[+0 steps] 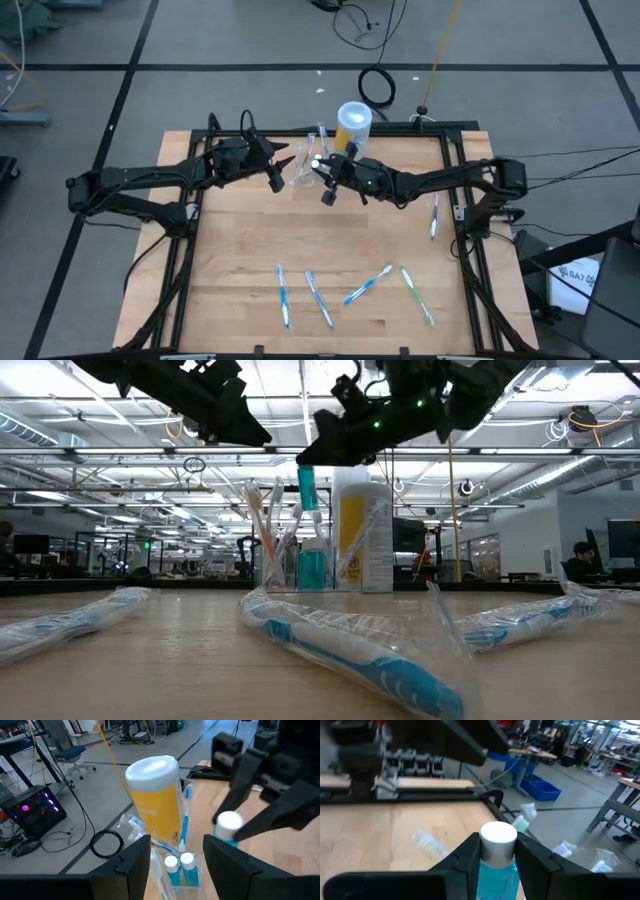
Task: Pick & Place toothbrushing station
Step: Put the blue mouthwash into the middle section of the transparent organizer
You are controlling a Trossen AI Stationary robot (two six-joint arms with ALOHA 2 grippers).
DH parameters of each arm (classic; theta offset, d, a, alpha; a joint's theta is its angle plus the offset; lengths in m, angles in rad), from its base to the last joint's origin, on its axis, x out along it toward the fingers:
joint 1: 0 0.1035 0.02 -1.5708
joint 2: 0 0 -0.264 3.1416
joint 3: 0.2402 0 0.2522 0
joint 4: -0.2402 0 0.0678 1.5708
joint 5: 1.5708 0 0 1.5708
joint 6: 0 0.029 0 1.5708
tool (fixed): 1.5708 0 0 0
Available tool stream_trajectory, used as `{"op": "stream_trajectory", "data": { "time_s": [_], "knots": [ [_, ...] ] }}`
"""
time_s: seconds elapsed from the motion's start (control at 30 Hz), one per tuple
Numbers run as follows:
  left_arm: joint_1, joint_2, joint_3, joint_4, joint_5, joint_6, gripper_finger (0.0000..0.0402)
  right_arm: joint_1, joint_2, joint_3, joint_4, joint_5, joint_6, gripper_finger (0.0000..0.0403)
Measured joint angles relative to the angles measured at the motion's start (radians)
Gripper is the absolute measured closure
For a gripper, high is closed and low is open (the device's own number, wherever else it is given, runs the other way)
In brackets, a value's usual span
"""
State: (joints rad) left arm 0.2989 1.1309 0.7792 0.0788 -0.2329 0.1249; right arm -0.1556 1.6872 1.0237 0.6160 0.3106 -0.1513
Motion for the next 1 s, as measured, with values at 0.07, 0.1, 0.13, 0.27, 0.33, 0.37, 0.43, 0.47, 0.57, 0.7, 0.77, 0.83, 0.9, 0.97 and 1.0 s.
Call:
{"op": "stream_trajectory", "data": {
  "time_s": [0.07, 0.1, 0.13, 0.27, 0.33, 0.37, 0.43, 0.47, 0.57, 0.7, 0.77, 0.83, 0.9, 0.97, 1.0],
  "knots": [
    [0.0, 0.0, 0.0, 0.0, 0.0, 0.0, 0.0213, -0.011, 0.028, 0.0, 0.025, 0.0, 0.017, 0.0307],
    [0.0, 0.0, 0.0, 0.0, 0.0, 0.0, 0.0213, -0.016, 0.045, 0.0, 0.042, 0.0, 0.019, 0.0307],
    [0.0, 0.0, 0.0, 0.0, 0.0, 0.0, 0.0213, -0.021, 0.062, 0.0, 0.055, 0.0, 0.018, 0.0307],
    [0.0, 0.0, 0.0, 0.0, -0.001, 0.009, 0.0213, -0.047, 0.095, 0.0, 0.071, -0.002, 0.012, 0.0307],
    [0.0, 0.0, 0.0, 0.0, -0.002, 0.023, 0.0213, -0.064, 0.11, 0.002, 0.092, -0.004, 0.011, 0.0307],
    [0.0, 0.0, 0.0, 0.0, -0.002, 0.031, 0.0213, -0.073, 0.112, 0.002, 0.085, -0.014, 0.01, 0.0307],
    [0.0, 0.0, 0.0, 0.0, -0.002, 0.035, 0.0213, -0.092, 0.114, 0.0, 0.095, -0.059, 0.012, 0.0307],
    [0.0, 0.0, 0.0, 0.0, -0.003, 0.035, 0.0213, -0.102, 0.113, 0.0, 0.105, -0.089, 0.018, 0.0307],
    [0.0, 0.0, 0.0, 0.0, -0.003, 0.037, 0.0213, -0.129, 0.112, 0.002, 0.121, -0.17, 0.081, 0.0307],
    [0.001, 0.0, 0.0, 0.0, -0.004, 0.059, 0.0213, -0.16, 0.112, 0.002, 0.115, -0.251, 0.1, 0.0307],
    [0.001, 0.0, 0.0, 0.003, -0.004, 0.087, 0.0213, -0.173, 0.112, 0.002, 0.106, -0.27, 0.082, 0.0307],
    [0.001, 0.0, 0.0, 0.006, -0.004, 0.118, 0.0213, -0.187, 0.112, 0.002, 0.088, -0.286, 0.079, 0.0307],
    [0.001, 0.0, 0.0, 0.006, -0.004, 0.142, 0.0213, -0.197, 0.112, 0.002, 0.072, -0.289, 0.085, 0.0307],
    [0.002, 0.001, 0.0, 0.02, -0.005, 0.158, 0.0213, -0.205, 0.112, 0.002, 0.052, -0.29, 0.086, 0.0307],
    [0.002, 0.001, 0.0, 0.034, -0.005, 0.163, 0.0213, -0.207, 0.112, 0.002, 0.045, -0.289, 0.087, 0.0307]
  ]
}}
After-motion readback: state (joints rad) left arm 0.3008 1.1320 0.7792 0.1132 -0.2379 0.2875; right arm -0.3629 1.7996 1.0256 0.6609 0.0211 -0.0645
